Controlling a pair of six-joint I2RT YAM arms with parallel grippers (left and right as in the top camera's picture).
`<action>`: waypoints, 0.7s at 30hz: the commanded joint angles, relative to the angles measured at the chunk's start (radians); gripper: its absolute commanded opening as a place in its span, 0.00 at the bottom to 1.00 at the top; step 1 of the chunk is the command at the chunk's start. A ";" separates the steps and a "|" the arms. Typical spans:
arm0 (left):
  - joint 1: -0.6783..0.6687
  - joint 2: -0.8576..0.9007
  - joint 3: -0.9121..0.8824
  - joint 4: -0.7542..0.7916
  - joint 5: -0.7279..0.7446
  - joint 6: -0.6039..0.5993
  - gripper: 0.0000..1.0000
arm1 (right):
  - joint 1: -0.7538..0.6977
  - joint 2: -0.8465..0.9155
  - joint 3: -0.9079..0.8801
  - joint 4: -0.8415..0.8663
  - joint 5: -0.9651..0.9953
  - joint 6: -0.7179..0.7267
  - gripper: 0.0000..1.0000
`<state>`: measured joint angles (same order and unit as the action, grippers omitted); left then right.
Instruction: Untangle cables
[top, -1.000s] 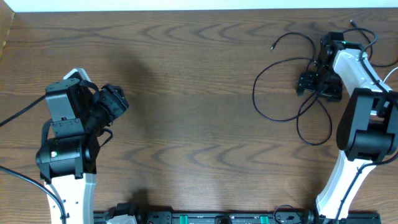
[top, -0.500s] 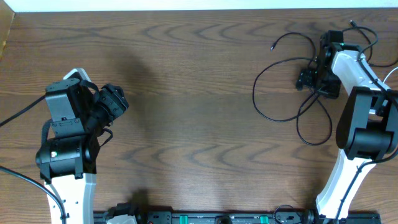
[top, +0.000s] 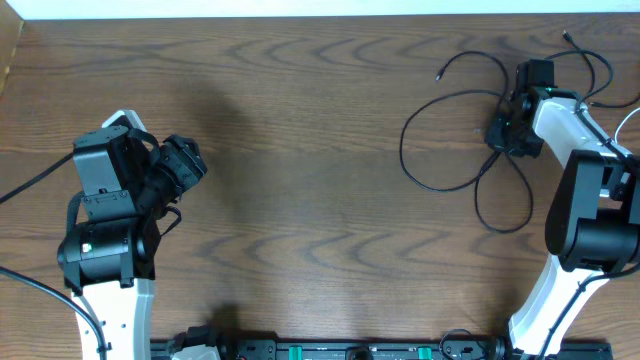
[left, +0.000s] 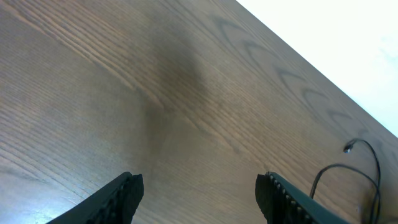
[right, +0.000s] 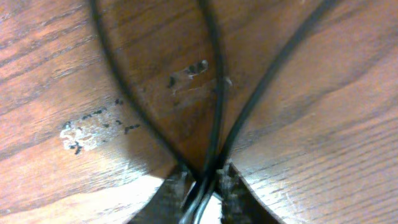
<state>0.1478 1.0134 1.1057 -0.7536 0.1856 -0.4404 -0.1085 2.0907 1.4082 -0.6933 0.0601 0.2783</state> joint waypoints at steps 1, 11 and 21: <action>0.003 -0.002 0.009 -0.002 0.009 0.017 0.64 | 0.003 0.116 -0.100 -0.022 0.008 0.005 0.02; 0.003 -0.002 0.009 -0.005 0.009 0.017 0.64 | 0.002 0.064 -0.037 -0.126 -0.068 -0.011 0.01; 0.003 -0.002 0.009 -0.009 0.008 0.021 0.64 | -0.092 -0.180 0.485 -0.406 -0.062 -0.128 0.01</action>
<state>0.1478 1.0134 1.1057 -0.7601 0.1856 -0.4400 -0.1390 2.0499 1.7130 -1.0748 -0.0044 0.2012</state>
